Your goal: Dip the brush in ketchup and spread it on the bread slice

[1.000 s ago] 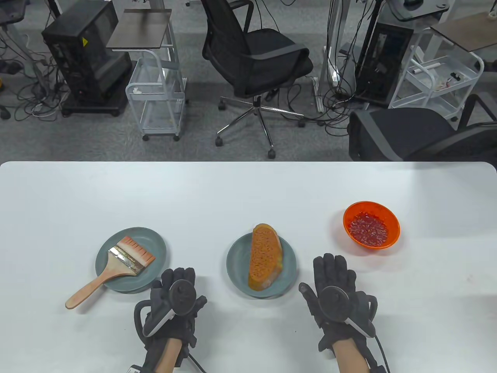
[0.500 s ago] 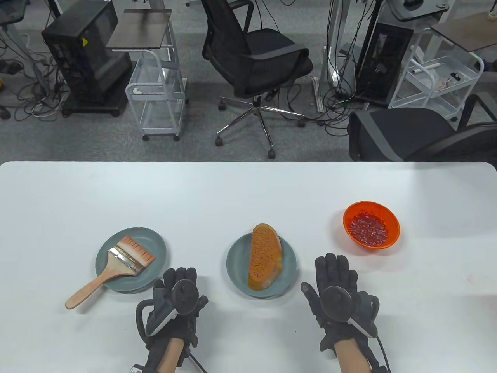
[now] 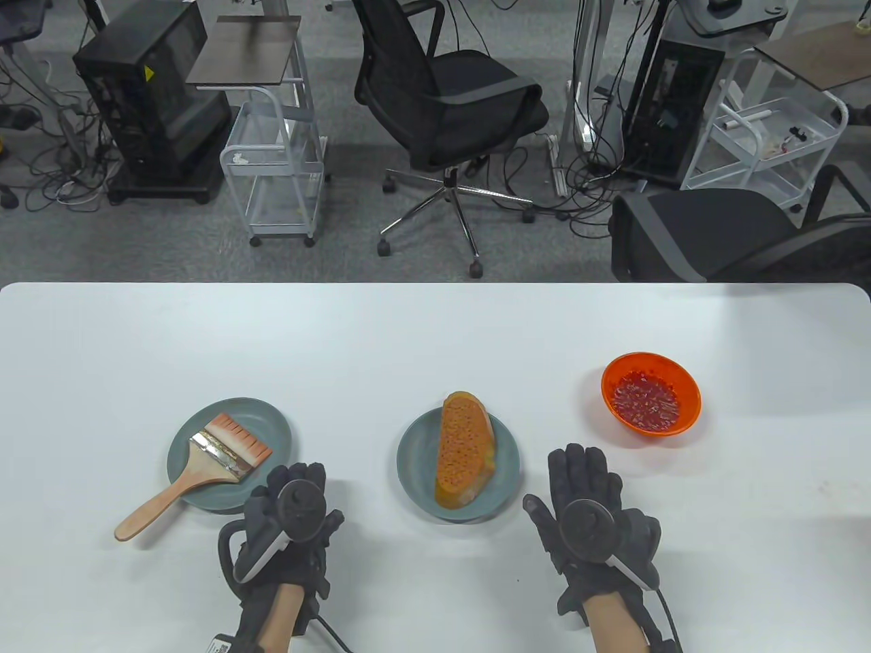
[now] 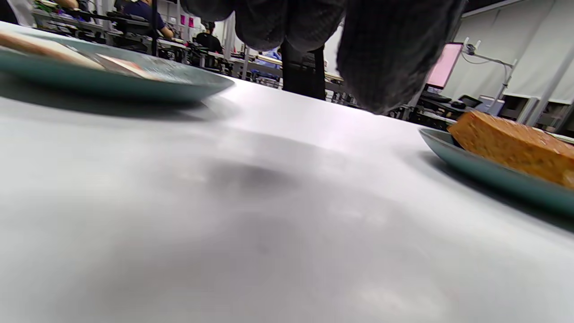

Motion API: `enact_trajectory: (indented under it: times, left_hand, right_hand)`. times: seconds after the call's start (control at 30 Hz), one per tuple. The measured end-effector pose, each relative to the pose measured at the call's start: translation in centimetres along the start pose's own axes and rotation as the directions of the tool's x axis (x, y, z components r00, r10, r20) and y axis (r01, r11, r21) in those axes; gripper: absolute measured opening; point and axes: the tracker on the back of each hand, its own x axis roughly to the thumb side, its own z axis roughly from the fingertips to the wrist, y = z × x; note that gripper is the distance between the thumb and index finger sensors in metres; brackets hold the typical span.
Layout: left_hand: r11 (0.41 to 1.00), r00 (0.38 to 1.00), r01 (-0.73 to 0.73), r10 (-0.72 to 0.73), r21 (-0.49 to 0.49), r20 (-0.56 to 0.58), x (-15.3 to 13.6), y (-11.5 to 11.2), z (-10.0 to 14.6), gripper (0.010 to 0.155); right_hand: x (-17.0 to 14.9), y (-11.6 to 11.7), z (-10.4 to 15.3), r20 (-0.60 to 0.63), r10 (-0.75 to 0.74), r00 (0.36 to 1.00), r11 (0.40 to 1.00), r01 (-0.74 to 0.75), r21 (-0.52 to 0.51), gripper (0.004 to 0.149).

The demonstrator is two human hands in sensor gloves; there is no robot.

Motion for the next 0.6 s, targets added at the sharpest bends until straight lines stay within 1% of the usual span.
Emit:
enact_trajectory:
  times: [0.07, 0.13, 0.2, 0.23, 0.27, 0.33, 0.43, 0.53, 0.6]
  left_hand:
    - [1.0, 0.999, 0.012, -0.012, 0.0, -0.039, -1.5, 0.9, 0.0, 0.072]
    - [0.999, 0.996, 0.029, -0.03, -0.015, -0.087, -3.6, 1.9, 0.1, 0.073]
    - [0.999, 0.987, 0.043, -0.047, -0.027, -0.152, -5.7, 2.5, 0.1, 0.074]
    - [0.998, 0.975, 0.053, -0.062, -0.045, -0.214, -7.3, 2.8, 0.1, 0.076]
    - [0.997, 0.966, 0.058, -0.07, -0.056, -0.249, -8.2, 2.9, 0.2, 0.079]
    - [0.993, 0.936, 0.06, -0.091, -0.099, -0.339, -10.8, 3.0, 0.2, 0.083]
    - [0.993, 0.9, 0.04, -0.083, -0.109, -0.428, -13.6, 2.9, 0.2, 0.084]
    - [0.992, 0.877, -0.006, -0.054, -0.123, -0.478, -15.5, 2.7, 0.1, 0.078]
    - [0.991, 0.864, -0.027, -0.043, -0.131, -0.501, -16.3, 2.4, 0.1, 0.078]
  right_hand:
    - [0.1, 0.0, 0.0, 0.006, 0.0, 1.0, 1.0, 0.0, 0.0, 0.072]
    - [0.1, -0.1, -0.1, 0.016, 0.006, 1.0, 1.0, -0.006, -0.002, 0.072]
    - [0.0, -0.1, -0.1, 0.019, 0.003, 1.0, 1.0, -0.003, -0.003, 0.072]
    - [0.0, -0.2, -0.1, 0.017, -0.003, 1.0, 1.0, 0.004, -0.005, 0.072]
    - [-0.1, -0.2, -0.2, 0.016, -0.008, 1.0, 1.0, 0.008, -0.005, 0.071]
    - [-0.1, -0.2, -0.2, 0.014, -0.012, 1.0, 1.0, 0.012, -0.004, 0.071]
    - [0.0, -0.2, -0.2, 0.015, -0.011, 1.0, 1.0, 0.011, 0.001, 0.071]
    - [0.0, -0.2, -0.1, 0.016, -0.014, 1.0, 1.0, 0.014, 0.006, 0.071]
    - [0.1, -0.1, -0.2, 0.018, -0.018, 1.0, 1.0, 0.018, 0.014, 0.071]
